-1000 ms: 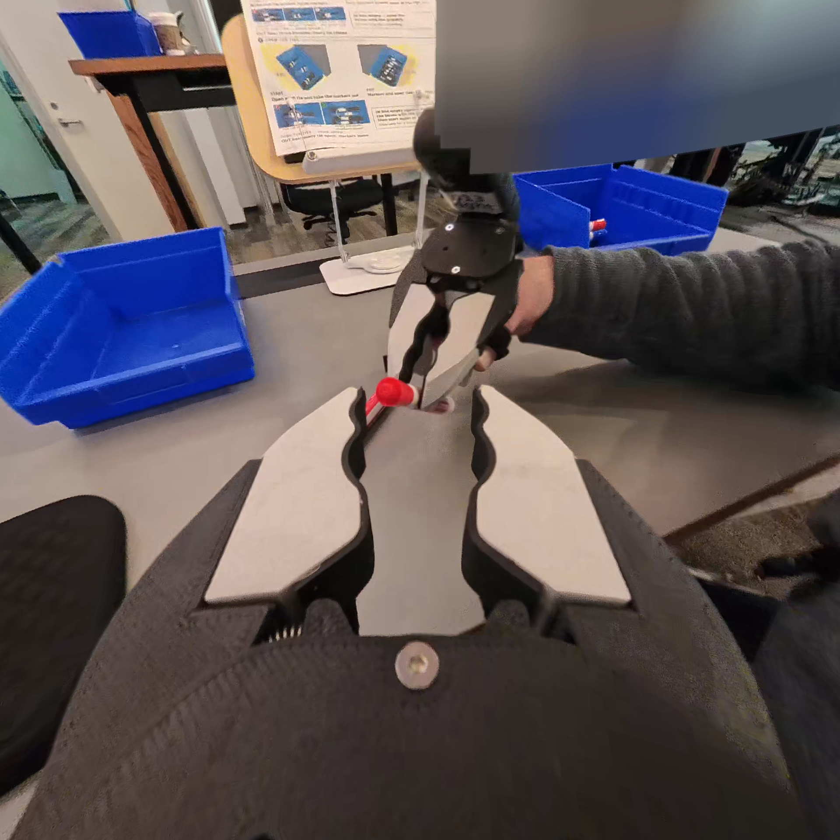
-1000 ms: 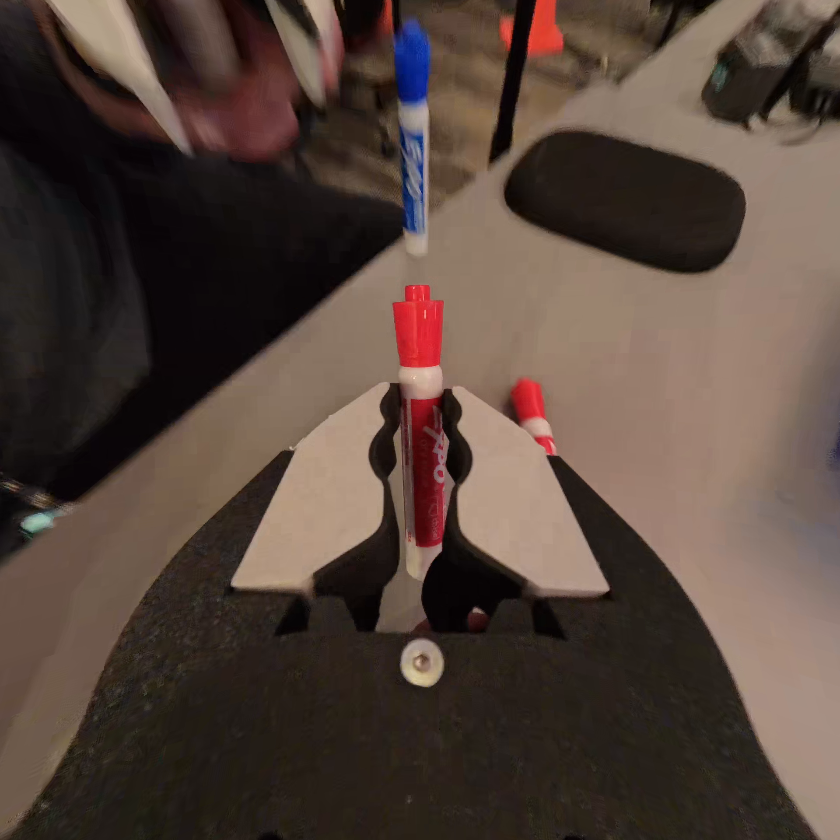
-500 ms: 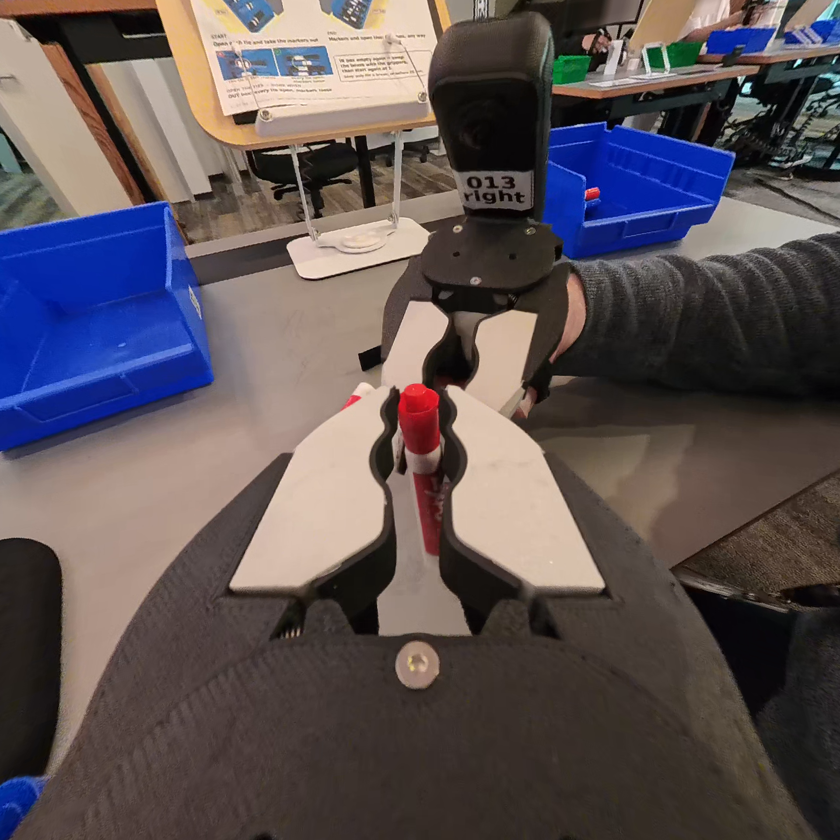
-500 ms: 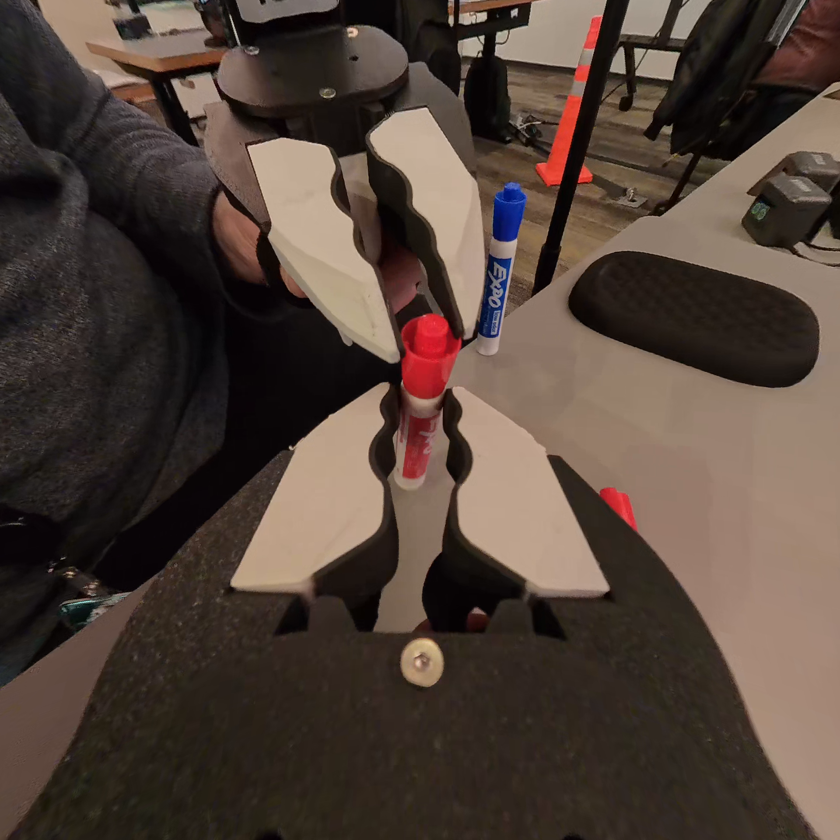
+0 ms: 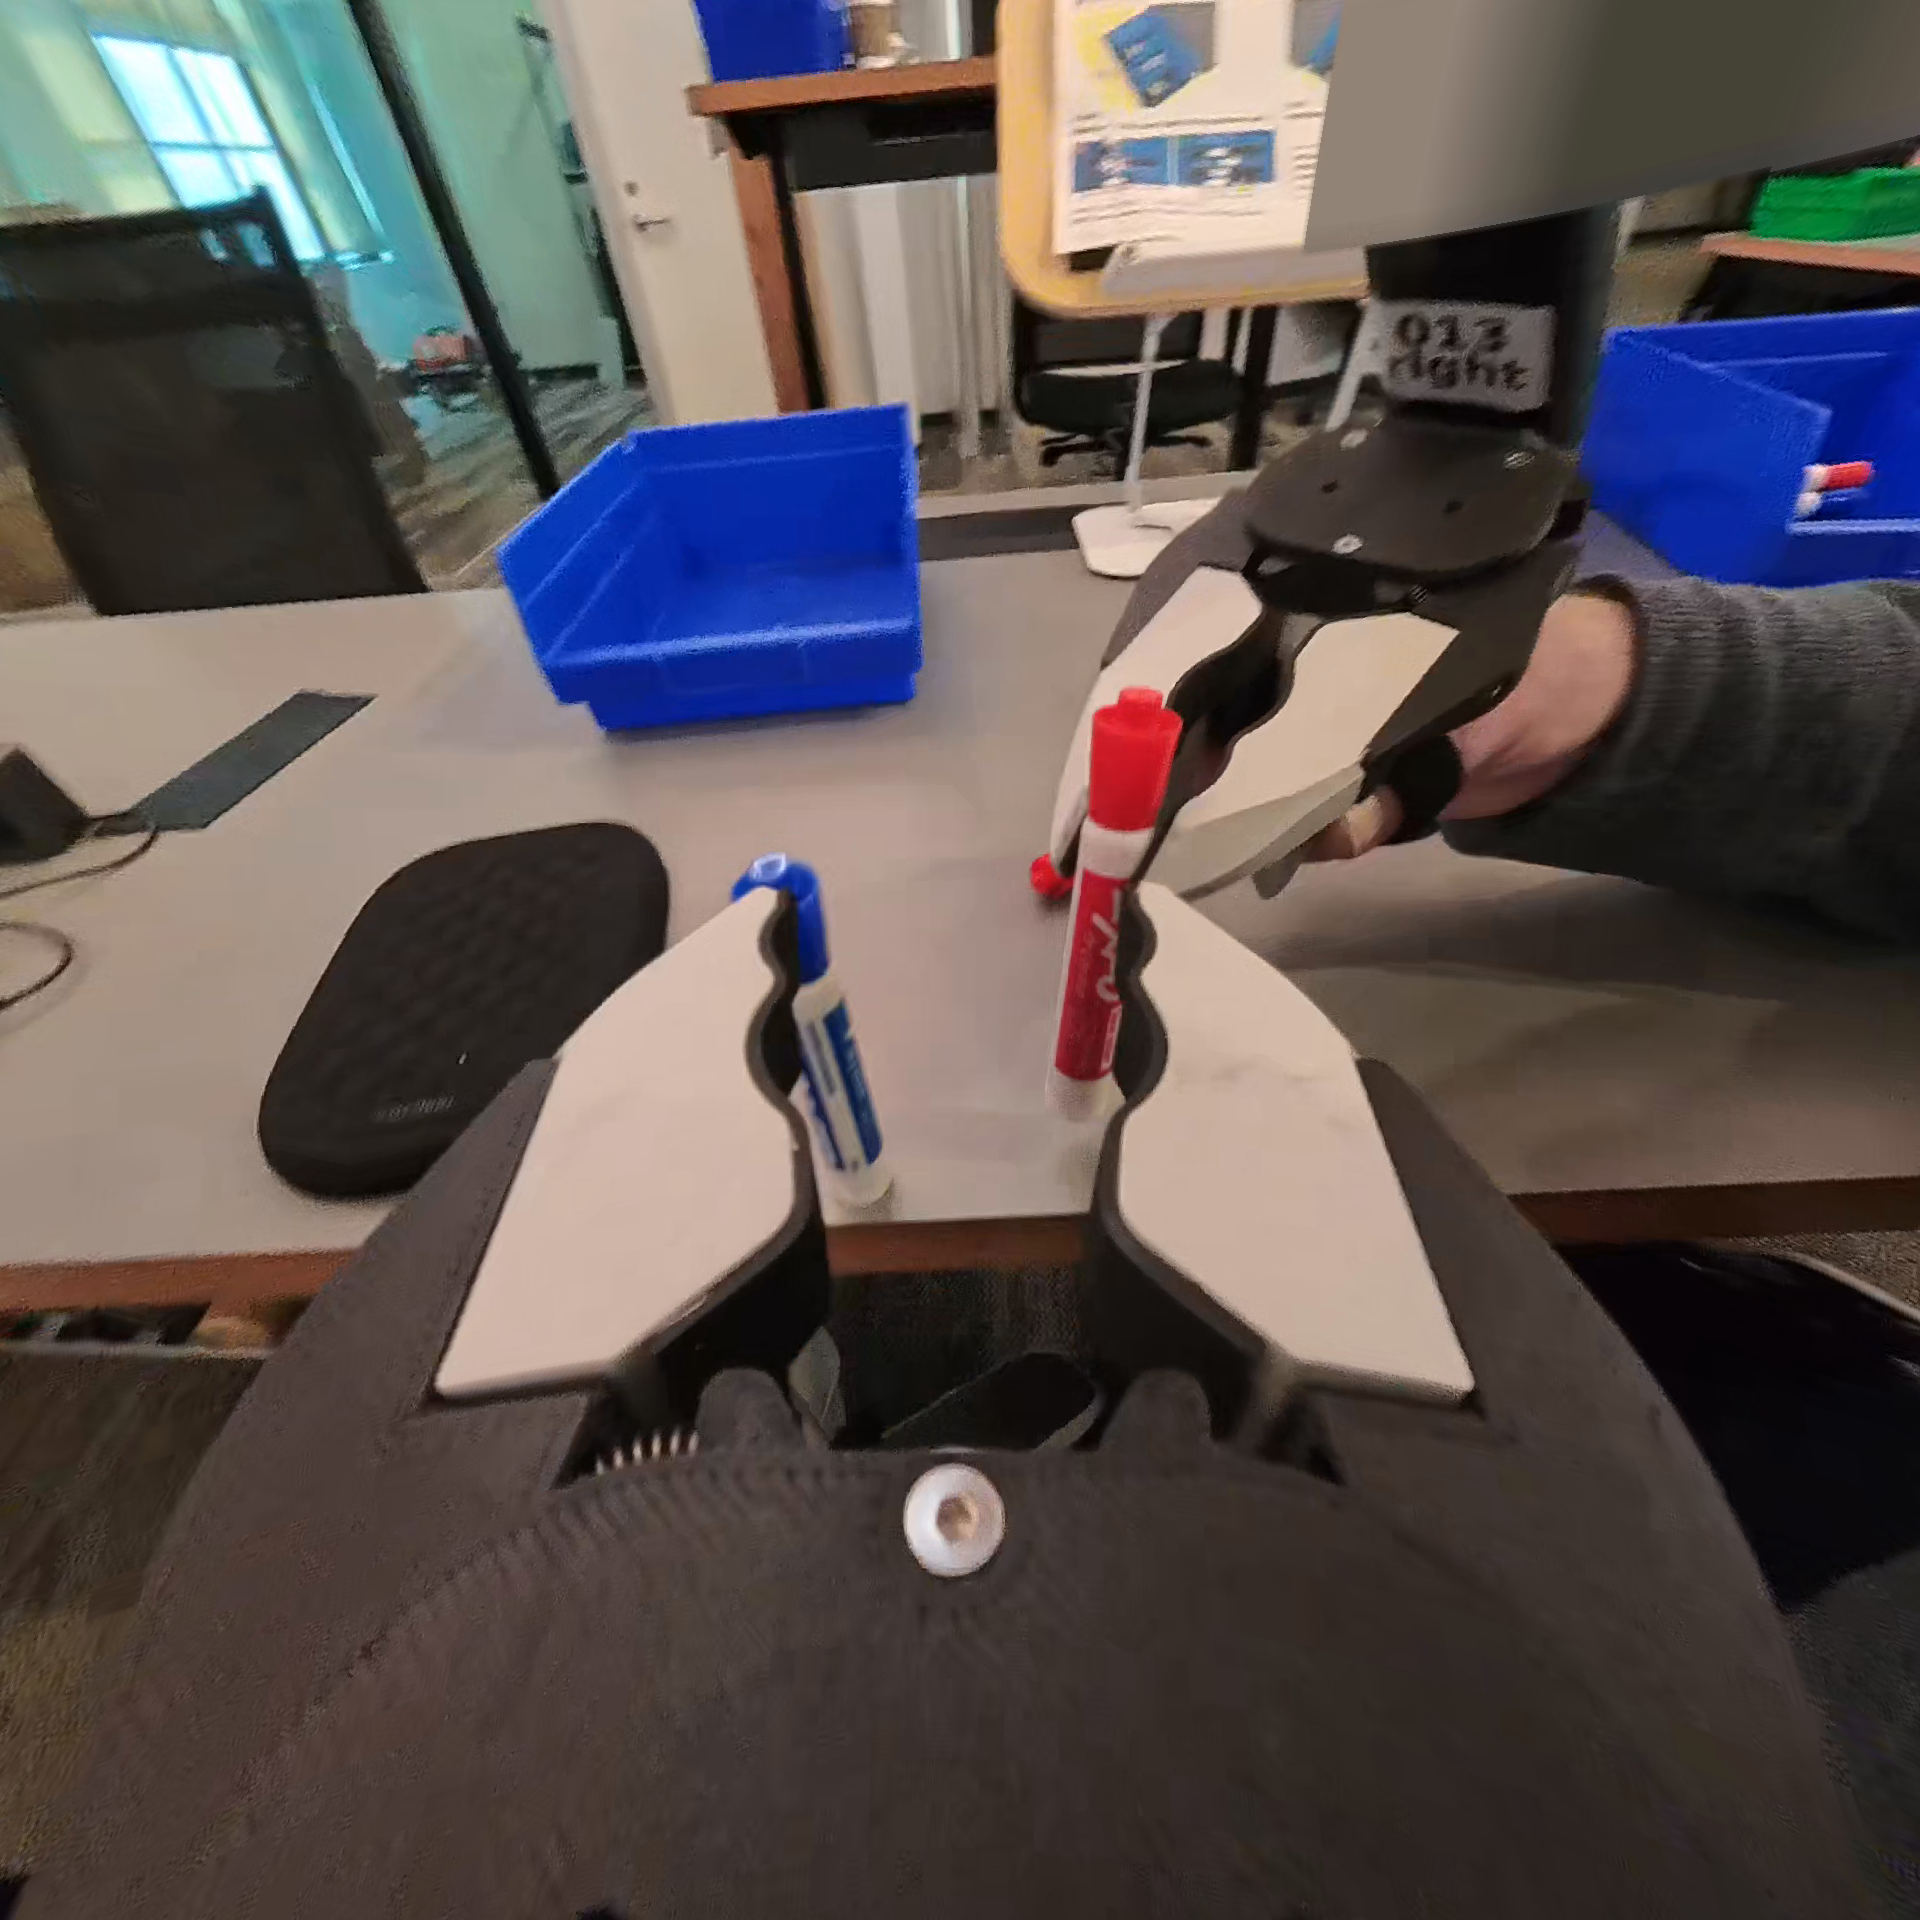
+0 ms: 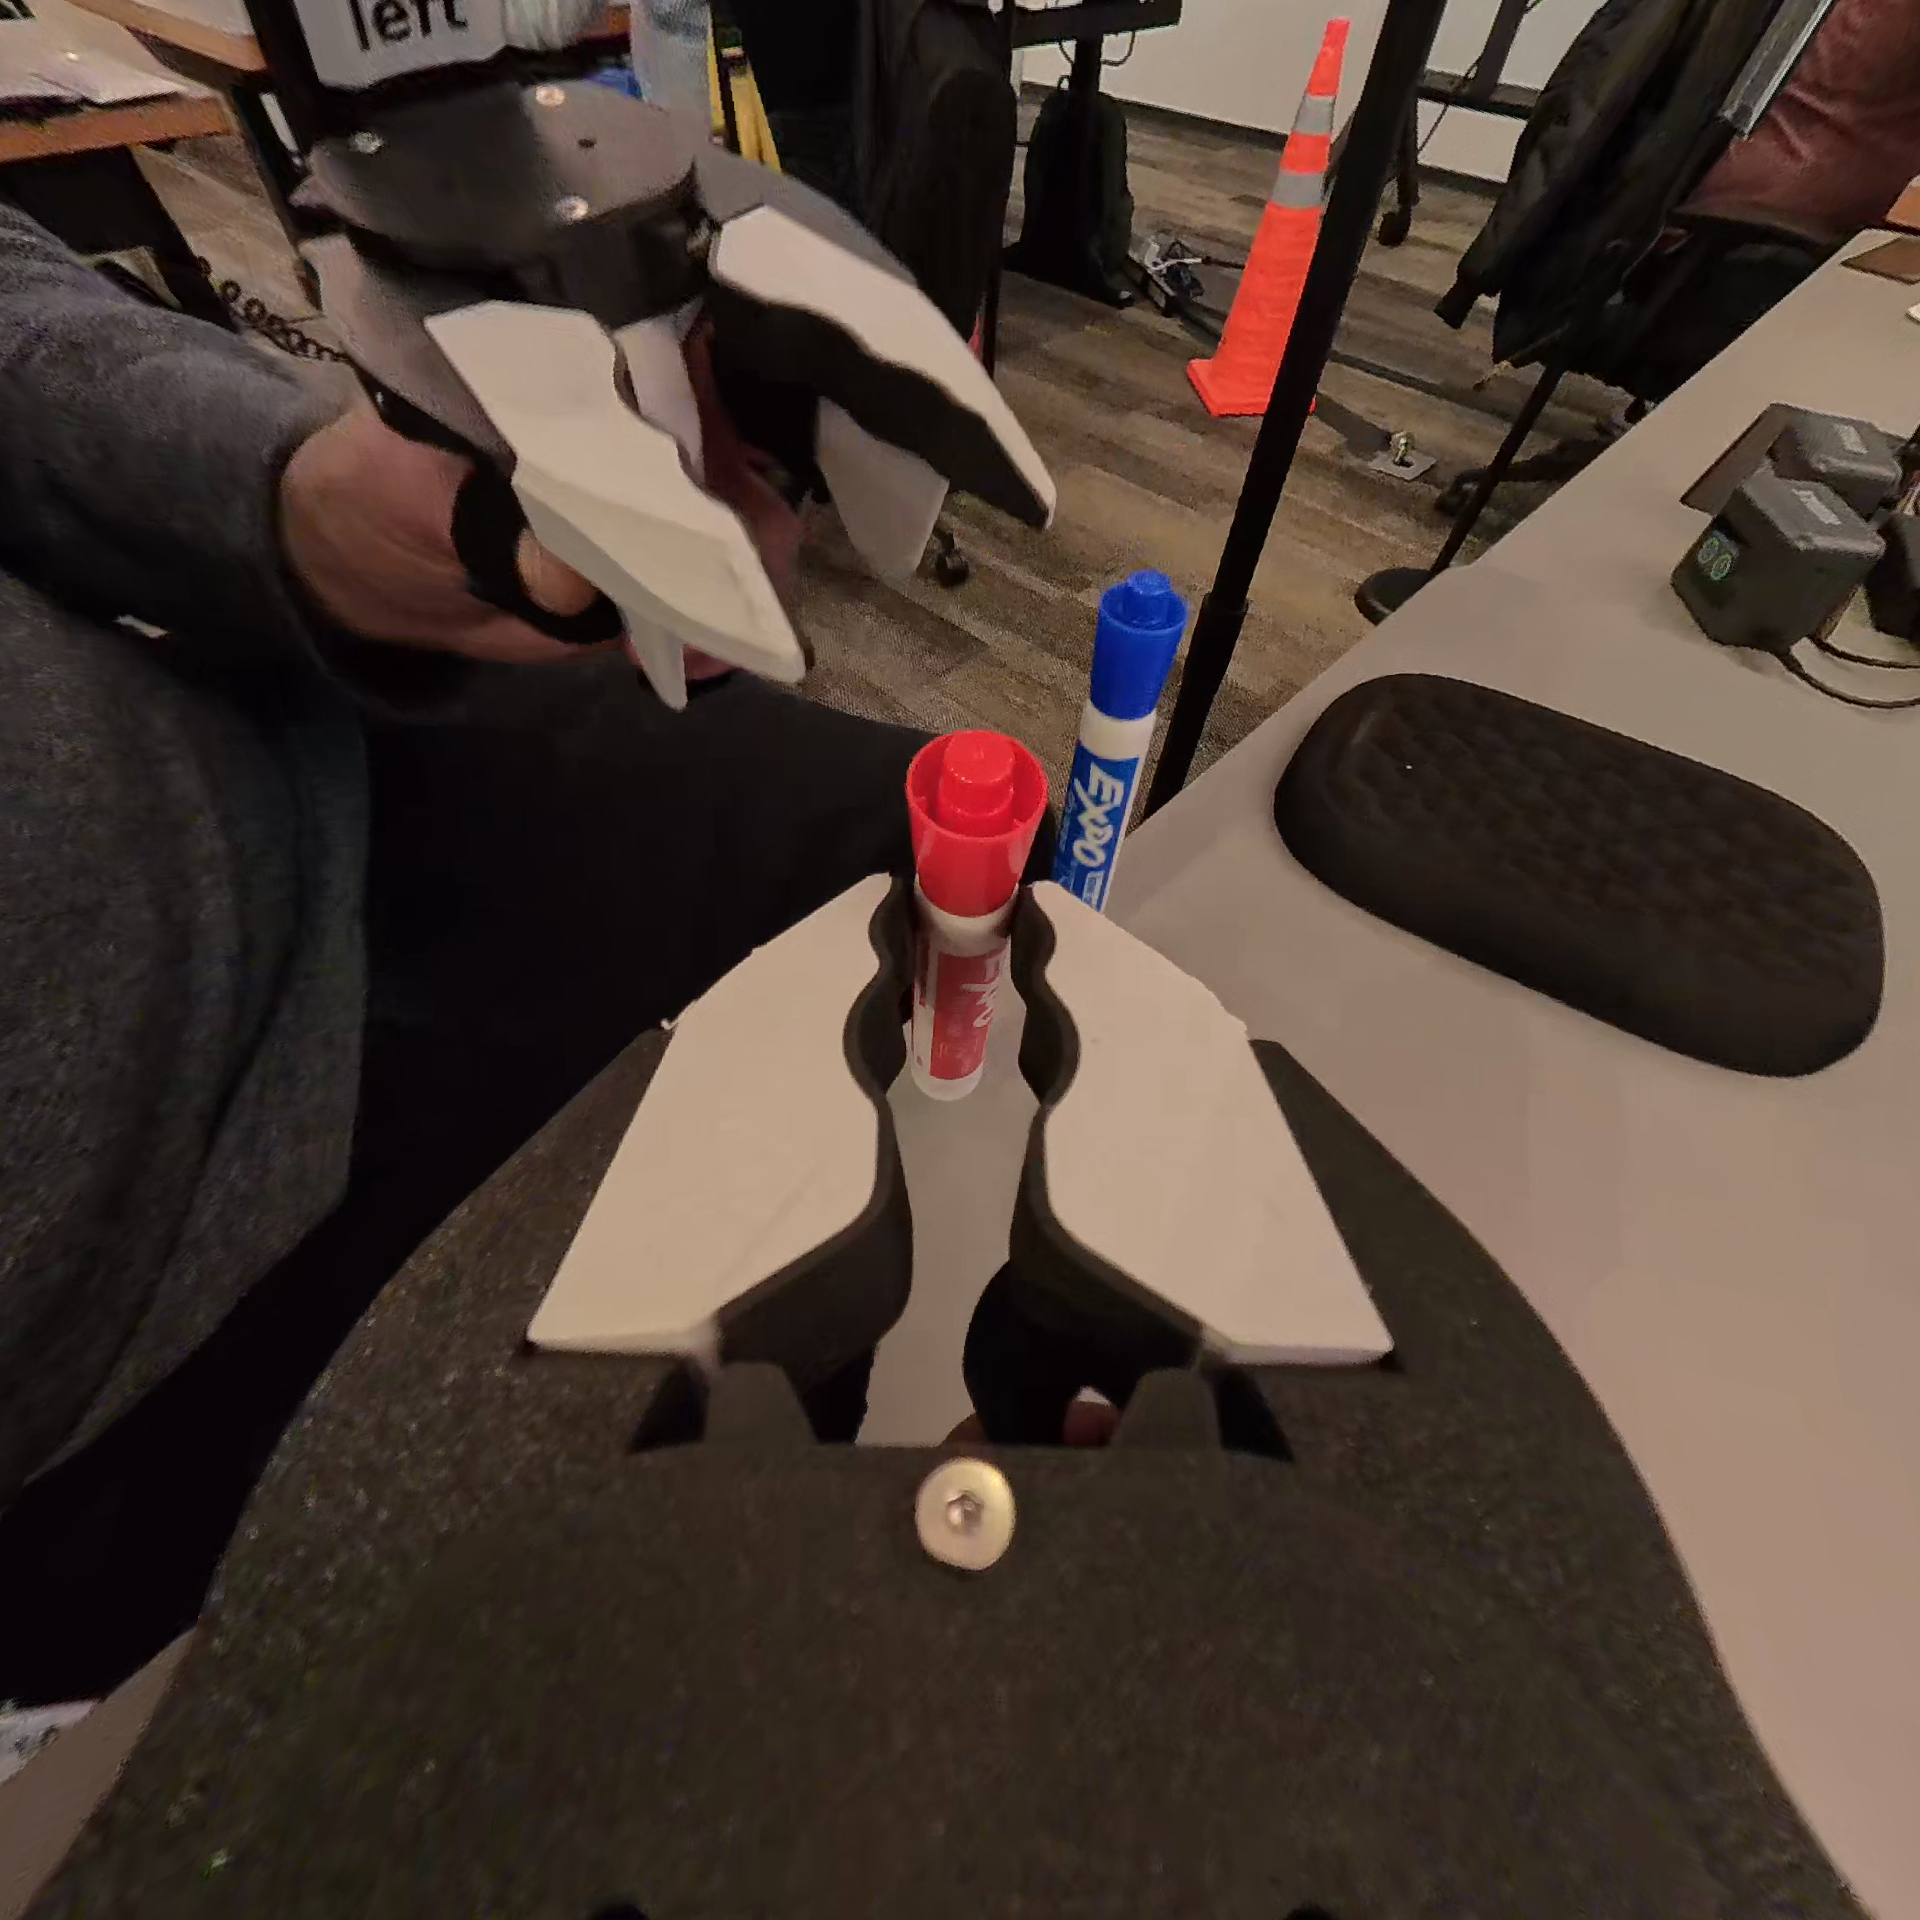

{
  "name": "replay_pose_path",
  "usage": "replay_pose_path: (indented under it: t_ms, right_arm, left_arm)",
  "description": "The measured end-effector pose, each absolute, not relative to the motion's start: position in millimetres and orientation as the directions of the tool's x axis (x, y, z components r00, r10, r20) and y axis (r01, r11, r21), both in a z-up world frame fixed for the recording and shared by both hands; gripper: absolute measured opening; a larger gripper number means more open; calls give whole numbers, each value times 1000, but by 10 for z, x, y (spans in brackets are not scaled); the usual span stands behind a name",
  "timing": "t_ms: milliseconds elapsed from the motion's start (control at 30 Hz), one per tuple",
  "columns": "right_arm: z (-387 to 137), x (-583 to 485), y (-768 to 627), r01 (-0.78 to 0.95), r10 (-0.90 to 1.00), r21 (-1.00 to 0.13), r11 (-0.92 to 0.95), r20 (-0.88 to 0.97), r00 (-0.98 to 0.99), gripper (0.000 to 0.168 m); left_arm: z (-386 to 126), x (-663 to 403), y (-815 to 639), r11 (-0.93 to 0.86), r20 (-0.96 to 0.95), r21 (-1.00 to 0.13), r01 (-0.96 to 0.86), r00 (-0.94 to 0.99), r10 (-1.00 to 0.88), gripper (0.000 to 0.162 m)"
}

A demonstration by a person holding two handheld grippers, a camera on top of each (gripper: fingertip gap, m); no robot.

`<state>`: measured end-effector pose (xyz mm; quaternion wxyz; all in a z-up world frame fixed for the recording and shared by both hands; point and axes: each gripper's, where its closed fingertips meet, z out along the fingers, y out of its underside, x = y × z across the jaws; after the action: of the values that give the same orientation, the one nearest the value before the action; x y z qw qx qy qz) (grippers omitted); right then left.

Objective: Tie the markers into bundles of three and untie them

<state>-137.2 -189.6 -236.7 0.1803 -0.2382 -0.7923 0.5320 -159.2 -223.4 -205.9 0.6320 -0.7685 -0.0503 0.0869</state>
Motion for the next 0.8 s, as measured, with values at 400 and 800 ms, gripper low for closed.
replay_pose_path:
  t_ms: [400,800]
  right_arm:
    - [-2476,-1674,-2124,209,580,-900,382,57,-813,18]
    - [-2558,-1686,-2159,222,568,-892,395,47,-822,17]
  left_arm:
    - [-2627,-1841,-2244,-240,-5,-969,55,970,242,76]
    - [-2788,-1817,-2156,-261,36,-961,93,976,217,75]
